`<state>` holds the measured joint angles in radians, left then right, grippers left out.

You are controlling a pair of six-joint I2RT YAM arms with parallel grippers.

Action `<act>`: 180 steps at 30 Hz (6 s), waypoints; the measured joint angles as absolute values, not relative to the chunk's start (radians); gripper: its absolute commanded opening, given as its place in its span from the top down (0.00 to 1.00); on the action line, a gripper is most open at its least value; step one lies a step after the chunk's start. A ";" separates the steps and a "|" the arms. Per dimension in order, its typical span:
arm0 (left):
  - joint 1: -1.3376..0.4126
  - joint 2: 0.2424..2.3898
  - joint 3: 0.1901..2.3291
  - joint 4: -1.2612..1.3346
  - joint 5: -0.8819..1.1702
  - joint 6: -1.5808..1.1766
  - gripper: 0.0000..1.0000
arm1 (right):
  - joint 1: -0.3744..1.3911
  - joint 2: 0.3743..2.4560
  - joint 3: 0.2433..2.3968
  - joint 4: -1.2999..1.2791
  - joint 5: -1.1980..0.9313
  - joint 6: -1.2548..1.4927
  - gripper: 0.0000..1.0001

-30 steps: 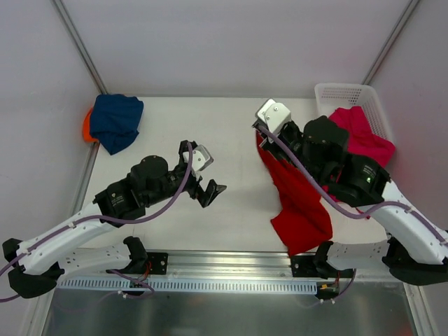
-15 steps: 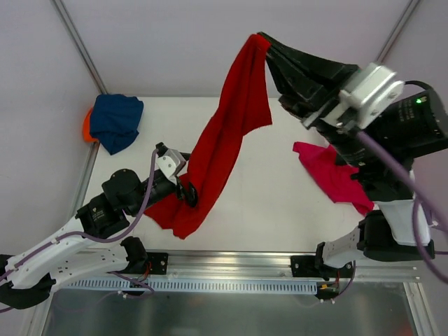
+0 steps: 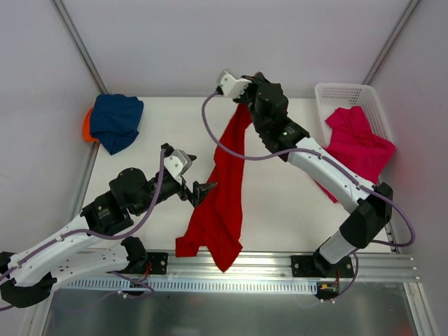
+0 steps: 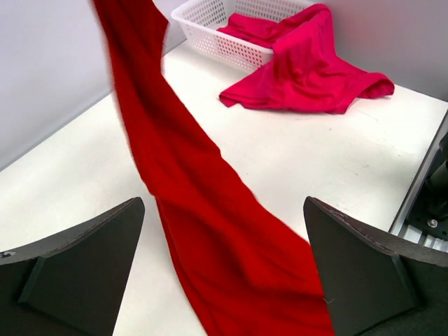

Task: Fold and stack the t-shirts
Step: Flatten out the tshirt

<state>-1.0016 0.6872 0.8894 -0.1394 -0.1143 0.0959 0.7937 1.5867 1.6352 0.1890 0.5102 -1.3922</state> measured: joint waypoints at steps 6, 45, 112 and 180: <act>-1.002 0.728 0.889 -0.140 -0.114 0.096 0.01 | 0.464 1.645 1.459 0.170 0.579 -1.176 1.00; -1.002 0.477 0.664 0.088 -0.402 0.041 0.01 | 1.134 0.751 1.629 0.317 -0.492 -0.752 1.00; -1.250 1.569 0.868 0.321 0.172 -0.538 0.01 | 0.191 1.450 1.318 -0.281 0.646 -0.488 1.00; -1.355 1.781 0.954 0.183 0.004 -0.599 0.30 | 0.184 1.430 1.228 -0.273 0.621 -0.435 1.00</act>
<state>-1.3552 1.7809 0.9539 0.1825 0.0044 -0.5995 0.1844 1.4296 1.2282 -0.2726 0.6209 -0.4355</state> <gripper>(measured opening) 0.742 0.012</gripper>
